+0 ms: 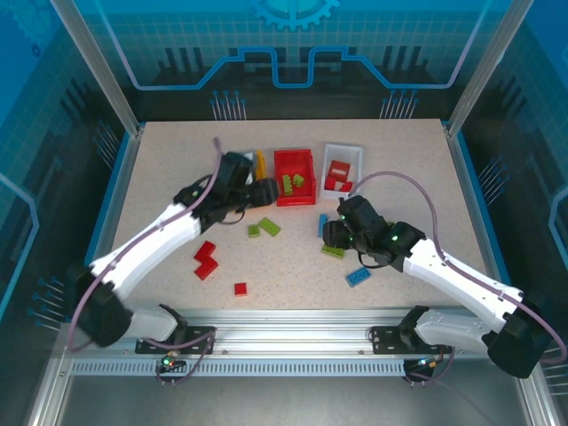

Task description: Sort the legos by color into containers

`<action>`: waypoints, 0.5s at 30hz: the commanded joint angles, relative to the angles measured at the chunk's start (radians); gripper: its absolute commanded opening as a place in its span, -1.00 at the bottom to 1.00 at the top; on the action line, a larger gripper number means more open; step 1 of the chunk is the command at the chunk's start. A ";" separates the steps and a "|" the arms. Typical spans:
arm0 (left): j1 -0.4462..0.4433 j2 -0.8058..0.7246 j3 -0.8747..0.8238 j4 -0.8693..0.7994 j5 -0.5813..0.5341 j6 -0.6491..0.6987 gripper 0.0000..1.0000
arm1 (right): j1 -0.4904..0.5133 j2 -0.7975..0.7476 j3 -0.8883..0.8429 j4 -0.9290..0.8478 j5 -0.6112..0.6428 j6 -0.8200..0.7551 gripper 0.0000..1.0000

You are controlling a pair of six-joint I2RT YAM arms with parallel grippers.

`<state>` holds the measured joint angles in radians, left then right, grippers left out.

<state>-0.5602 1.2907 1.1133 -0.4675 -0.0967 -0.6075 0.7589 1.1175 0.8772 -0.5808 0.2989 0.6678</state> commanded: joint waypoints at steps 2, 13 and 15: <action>-0.008 -0.283 -0.175 -0.134 -0.113 -0.145 0.14 | 0.108 0.096 0.059 -0.015 0.004 -0.036 0.18; -0.006 -0.764 -0.302 -0.456 -0.360 -0.336 0.21 | 0.401 0.493 0.297 0.152 -0.061 -0.229 0.53; -0.007 -0.780 -0.279 -0.491 -0.374 -0.341 0.22 | 0.431 0.576 0.370 0.098 -0.048 -0.213 0.54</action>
<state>-0.5659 0.5270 0.8158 -0.8528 -0.3920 -0.8989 1.1477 1.6119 1.1675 -0.4675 0.2687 0.4965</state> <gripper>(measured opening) 0.607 0.765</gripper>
